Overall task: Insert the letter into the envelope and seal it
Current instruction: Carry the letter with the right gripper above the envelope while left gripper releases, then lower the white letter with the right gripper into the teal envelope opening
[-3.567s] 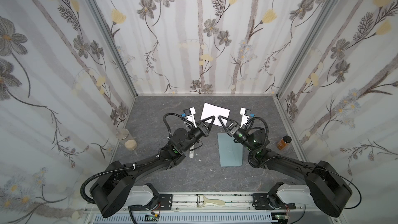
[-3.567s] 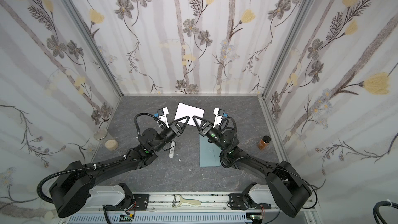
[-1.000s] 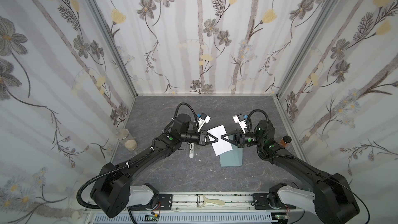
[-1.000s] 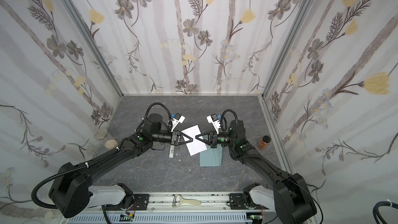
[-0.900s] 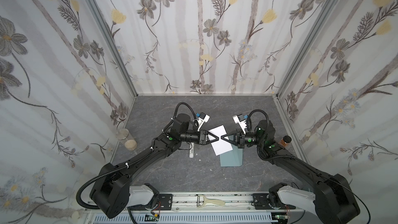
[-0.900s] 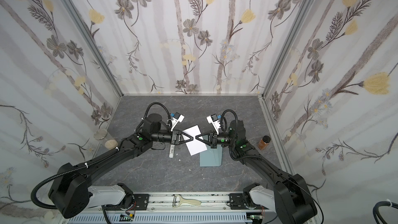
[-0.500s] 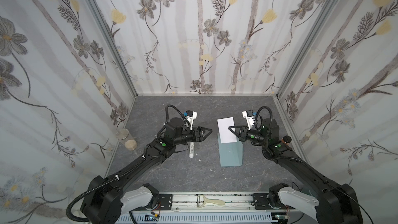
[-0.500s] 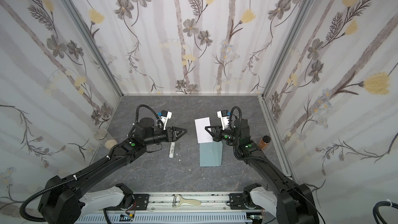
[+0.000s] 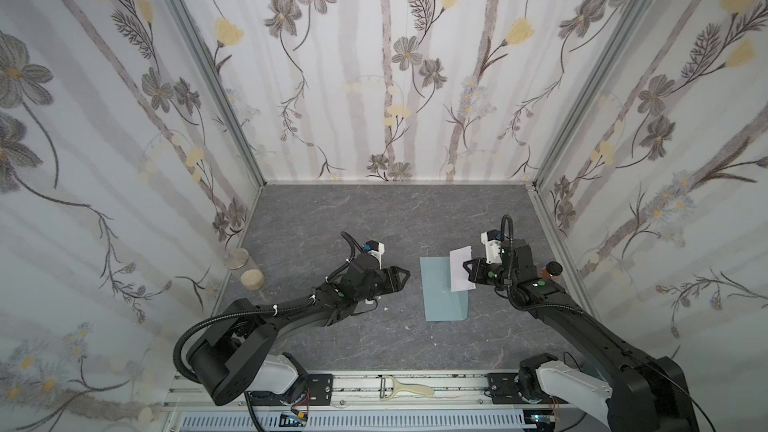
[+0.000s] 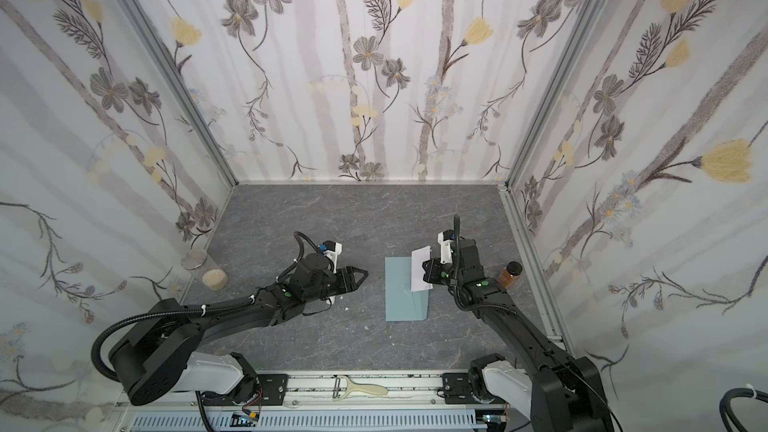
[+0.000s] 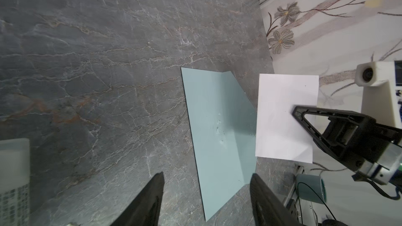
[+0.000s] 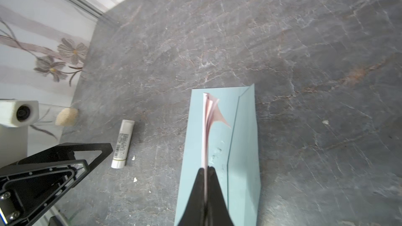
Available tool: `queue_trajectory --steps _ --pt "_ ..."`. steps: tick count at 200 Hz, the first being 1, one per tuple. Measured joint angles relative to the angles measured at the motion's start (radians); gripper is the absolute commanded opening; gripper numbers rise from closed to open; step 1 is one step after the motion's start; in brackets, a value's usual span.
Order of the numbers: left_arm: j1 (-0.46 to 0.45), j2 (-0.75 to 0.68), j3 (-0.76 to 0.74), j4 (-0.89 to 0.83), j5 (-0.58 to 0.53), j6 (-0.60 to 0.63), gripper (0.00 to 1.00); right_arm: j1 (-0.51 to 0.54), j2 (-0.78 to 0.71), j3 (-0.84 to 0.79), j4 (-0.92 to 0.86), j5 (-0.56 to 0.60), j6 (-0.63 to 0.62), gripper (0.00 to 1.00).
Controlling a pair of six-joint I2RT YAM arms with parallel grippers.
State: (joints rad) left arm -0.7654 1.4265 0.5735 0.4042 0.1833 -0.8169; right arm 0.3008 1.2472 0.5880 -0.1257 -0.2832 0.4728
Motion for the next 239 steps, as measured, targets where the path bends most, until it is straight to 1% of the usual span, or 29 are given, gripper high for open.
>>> queue_trajectory --steps 37,96,177,239 --pt "-0.051 0.143 0.046 0.089 -0.008 -0.027 0.63 0.0 0.029 0.0 -0.054 0.057 -0.02 0.0" --pt "-0.084 0.301 0.095 0.177 -0.006 -0.064 0.62 0.0 0.101 0.0 -0.058 0.08 -0.04 0.0" --pt "-0.086 0.429 0.15 0.246 0.016 -0.085 0.61 0.003 0.172 0.001 -0.047 0.081 -0.056 0.0" --pt "-0.087 0.472 0.165 0.309 0.046 -0.107 0.6 0.023 0.229 0.005 -0.018 0.081 -0.055 0.0"
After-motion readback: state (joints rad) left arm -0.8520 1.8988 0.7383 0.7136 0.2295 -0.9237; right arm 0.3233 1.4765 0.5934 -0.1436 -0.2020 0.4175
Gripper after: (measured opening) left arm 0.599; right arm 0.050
